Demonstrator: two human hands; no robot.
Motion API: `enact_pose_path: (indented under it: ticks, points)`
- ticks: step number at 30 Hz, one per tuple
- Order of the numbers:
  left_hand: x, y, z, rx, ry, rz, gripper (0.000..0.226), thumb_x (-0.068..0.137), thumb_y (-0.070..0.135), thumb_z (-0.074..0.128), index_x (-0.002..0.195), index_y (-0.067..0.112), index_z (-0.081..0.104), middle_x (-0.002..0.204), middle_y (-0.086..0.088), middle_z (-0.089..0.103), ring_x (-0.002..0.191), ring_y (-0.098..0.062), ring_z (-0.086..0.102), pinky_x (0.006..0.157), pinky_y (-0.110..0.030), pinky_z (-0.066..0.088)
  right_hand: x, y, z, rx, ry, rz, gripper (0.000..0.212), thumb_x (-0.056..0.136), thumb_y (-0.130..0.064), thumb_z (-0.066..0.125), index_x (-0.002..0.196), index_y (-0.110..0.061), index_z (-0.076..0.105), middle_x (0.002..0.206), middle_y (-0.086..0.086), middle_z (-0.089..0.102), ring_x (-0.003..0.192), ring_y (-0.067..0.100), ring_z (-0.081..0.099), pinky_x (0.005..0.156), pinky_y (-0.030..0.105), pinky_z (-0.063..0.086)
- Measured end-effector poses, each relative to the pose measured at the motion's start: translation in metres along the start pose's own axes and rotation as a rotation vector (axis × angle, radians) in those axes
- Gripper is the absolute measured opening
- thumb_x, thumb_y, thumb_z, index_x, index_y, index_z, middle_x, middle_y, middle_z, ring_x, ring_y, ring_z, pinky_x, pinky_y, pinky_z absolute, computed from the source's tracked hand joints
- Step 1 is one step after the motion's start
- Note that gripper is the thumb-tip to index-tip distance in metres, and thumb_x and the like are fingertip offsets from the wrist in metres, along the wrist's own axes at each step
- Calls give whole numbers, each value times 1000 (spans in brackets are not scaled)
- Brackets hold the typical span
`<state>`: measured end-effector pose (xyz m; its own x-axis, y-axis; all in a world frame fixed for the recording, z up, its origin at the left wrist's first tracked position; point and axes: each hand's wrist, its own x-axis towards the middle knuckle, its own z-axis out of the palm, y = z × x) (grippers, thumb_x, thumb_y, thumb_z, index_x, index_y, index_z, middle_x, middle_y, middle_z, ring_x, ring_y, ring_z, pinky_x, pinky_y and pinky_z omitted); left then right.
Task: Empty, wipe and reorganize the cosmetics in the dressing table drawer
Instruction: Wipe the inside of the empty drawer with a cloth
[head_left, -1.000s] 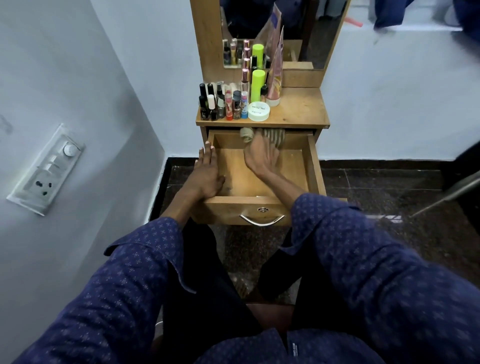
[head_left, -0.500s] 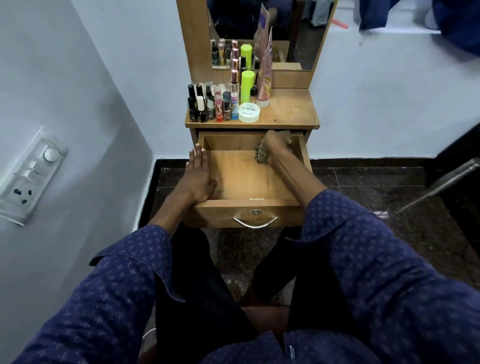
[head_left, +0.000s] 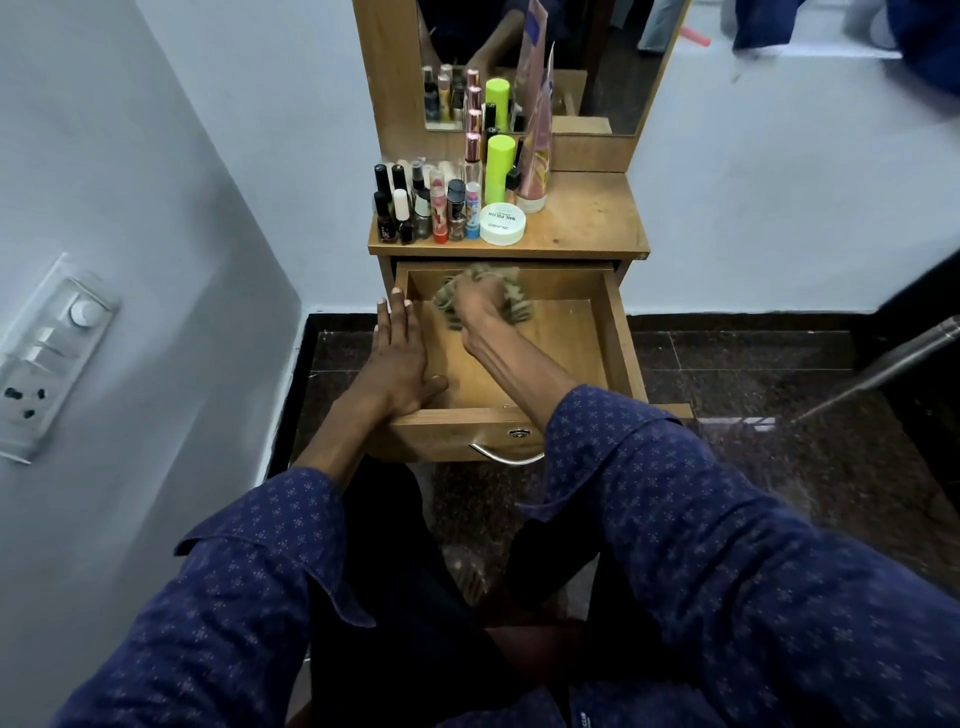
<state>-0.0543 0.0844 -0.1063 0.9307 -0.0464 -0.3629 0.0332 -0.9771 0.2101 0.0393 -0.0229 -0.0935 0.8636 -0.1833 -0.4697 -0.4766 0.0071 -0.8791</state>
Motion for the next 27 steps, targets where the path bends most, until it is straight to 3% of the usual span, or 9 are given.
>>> enact_pose_path:
  ticks: [3, 7, 10, 13, 17, 20, 23, 26, 27]
  points:
    - [2, -4, 7, -16, 4, 49, 117, 100, 48, 62, 156, -3, -26, 160, -22, -44, 150, -41, -37, 128, -50, -8, 3, 7, -5, 68, -110, 34, 29, 105, -2, 47, 132, 1, 56, 106, 11, 68, 99, 26, 69, 88, 40, 62]
    - [4, -5, 6, -25, 2, 76, 118, 99, 49, 64, 157, -3, -26, 160, -21, -43, 151, -38, -37, 130, -50, -6, 18, -7, -60, 145, -17, 38, 11, 104, -1, 51, 110, 0, 60, 96, 10, 71, 81, 18, 72, 53, 23, 57]
    - [3, -4, 4, -29, 16, 74, 120, 98, 49, 65, 157, -2, -27, 160, -18, -44, 151, -36, -38, 130, -49, -6, 43, -4, -100, -19, 212, -99, 13, 98, 0, 60, 110, 2, 65, 101, 15, 73, 86, 24, 74, 73, 35, 65]
    - [4, -3, 7, -28, 26, 83, 123, 97, 50, 67, 157, 0, -28, 161, -16, -45, 151, -34, -38, 130, -48, -6, 43, 5, -104, -235, 337, -199, 21, 98, -2, 61, 117, 4, 66, 118, 16, 67, 108, 27, 66, 88, 26, 54]
    - [7, -2, 10, -47, 45, 84, 126, 95, 50, 70, 158, 0, -26, 162, -14, -44, 152, -32, -37, 129, -47, -6, 23, -5, -65, -180, 230, -142, 8, 100, -5, 61, 106, -8, 65, 112, 11, 69, 105, 24, 67, 93, 32, 56]
    - [7, -7, 14, -53, 57, 87, 127, 93, 52, 70, 158, 0, -26, 163, -15, -42, 152, -33, -36, 130, -47, -6, -3, 0, -14, -69, 31, -53, 23, 100, 1, 57, 85, -15, 52, 88, 8, 66, 78, 17, 62, 72, 30, 56]
    - [8, -9, 14, -47, 70, 78, 125, 94, 49, 71, 159, 1, -24, 165, -16, -39, 153, -33, -33, 131, -48, -2, -17, 12, 23, 20, -89, -32, 26, 100, 2, 54, 79, -13, 57, 97, 15, 72, 87, 23, 66, 81, 37, 57]
    - [9, -8, 10, -62, 85, 88, 123, 95, 48, 70, 160, 2, -23, 165, -15, -39, 154, -32, -32, 131, -47, -2, -8, 12, 13, 282, -95, 68, 27, 104, 7, 43, 90, -5, 63, 97, 11, 70, 90, 24, 70, 90, 37, 62]
    - [9, -9, 10, -58, 89, 87, 122, 95, 47, 70, 160, 2, -23, 165, -15, -39, 155, -32, -32, 131, -47, -2, -6, 7, 2, 370, -54, 104, 26, 104, 8, 41, 98, 0, 65, 92, 9, 69, 83, 20, 70, 81, 34, 64]
